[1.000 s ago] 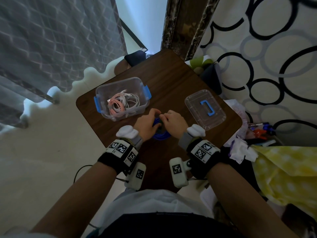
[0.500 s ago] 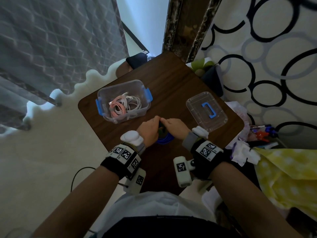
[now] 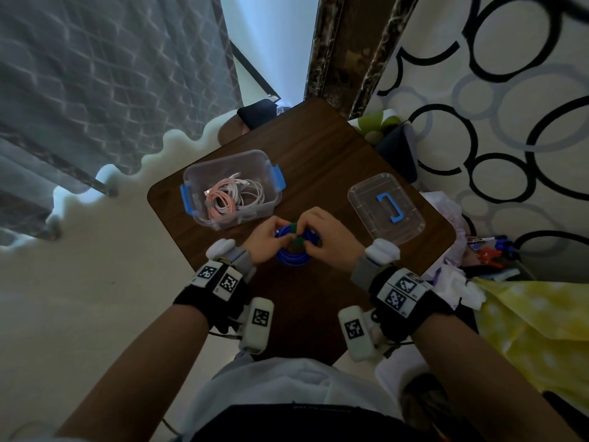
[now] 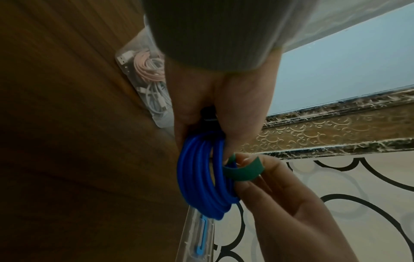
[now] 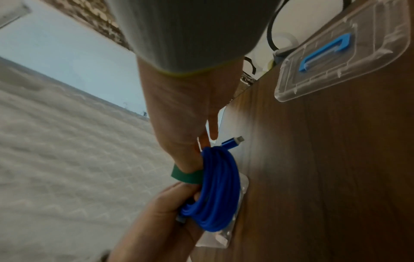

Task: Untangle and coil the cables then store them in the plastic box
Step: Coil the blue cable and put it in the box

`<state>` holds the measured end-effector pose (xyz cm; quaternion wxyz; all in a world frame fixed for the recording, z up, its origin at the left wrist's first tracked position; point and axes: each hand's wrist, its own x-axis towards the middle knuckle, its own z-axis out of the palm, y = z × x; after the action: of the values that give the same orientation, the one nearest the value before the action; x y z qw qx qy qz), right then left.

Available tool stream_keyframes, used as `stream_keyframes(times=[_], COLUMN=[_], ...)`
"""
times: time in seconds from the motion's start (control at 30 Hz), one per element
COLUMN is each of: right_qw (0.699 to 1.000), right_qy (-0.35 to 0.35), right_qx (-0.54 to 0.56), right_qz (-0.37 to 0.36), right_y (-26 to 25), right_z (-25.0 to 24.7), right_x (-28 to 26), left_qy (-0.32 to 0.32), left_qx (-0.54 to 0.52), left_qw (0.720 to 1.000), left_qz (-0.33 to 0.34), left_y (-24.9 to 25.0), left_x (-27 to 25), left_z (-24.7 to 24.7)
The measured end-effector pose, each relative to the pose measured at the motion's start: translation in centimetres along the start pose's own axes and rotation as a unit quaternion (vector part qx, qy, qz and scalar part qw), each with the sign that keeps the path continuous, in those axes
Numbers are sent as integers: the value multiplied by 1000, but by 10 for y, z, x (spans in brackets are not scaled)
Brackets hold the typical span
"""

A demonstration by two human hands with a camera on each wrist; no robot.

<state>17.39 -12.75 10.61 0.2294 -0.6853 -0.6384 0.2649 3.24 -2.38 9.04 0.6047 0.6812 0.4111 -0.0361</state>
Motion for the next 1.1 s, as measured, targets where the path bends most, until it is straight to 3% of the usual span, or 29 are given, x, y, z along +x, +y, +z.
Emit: stream_keyframes(times=[0.3,0.53,0.77,0.97,1.1], right_qw=[998,999,996,997,998], right_qy=[-53,16,34,-11,32], right_qx=[-24,23,72,27,47], right_qz=[-2,-35,-39,-77,2], right_y=[0,-2,-18,-18,-25], right_z=[-1,6,26,32,45], right_x=[4,12,47,85,119], left_qy=[-17,-108,-72,-38,13], left_qx=[-108,-102,-312,-156,-92], left_qw=[991,989,947,987,995], left_qz=[-72,-4,-31,0,21], left_y=[-3,3,-24,-31,-37], left_x=[3,-5,-14,0,10], left_z=[1,-2,-26,-52,-70])
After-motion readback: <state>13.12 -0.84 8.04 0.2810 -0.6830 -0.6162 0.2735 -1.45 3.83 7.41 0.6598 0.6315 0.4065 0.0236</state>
